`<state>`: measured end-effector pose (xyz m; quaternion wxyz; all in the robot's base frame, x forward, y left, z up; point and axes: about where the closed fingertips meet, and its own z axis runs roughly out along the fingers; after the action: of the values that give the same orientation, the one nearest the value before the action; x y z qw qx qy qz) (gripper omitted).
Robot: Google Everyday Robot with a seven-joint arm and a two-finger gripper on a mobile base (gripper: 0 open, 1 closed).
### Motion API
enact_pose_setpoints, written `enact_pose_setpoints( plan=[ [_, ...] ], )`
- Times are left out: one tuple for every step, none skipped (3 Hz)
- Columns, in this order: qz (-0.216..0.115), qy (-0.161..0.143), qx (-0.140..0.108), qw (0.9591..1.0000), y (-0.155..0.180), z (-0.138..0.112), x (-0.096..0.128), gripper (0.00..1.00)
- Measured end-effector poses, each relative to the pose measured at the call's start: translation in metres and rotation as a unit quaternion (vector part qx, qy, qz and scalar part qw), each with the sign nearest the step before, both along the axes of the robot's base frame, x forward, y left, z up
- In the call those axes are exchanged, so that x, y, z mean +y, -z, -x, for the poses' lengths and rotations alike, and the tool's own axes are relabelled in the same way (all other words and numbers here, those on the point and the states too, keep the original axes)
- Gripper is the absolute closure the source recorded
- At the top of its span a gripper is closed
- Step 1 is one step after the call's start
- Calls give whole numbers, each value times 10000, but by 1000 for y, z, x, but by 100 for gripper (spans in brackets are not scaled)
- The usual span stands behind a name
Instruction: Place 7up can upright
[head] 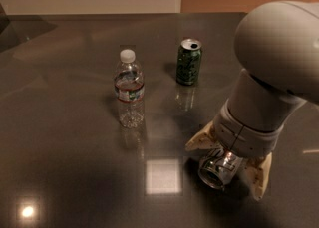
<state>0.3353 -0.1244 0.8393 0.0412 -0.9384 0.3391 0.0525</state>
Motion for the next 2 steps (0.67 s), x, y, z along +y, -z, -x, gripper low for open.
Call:
enact_pose_setpoints(
  plan=[
    [97, -43, 28, 9999, 4, -2, 0, 41],
    [124, 12, 60, 9999, 2, -5, 0, 64]
  ],
)
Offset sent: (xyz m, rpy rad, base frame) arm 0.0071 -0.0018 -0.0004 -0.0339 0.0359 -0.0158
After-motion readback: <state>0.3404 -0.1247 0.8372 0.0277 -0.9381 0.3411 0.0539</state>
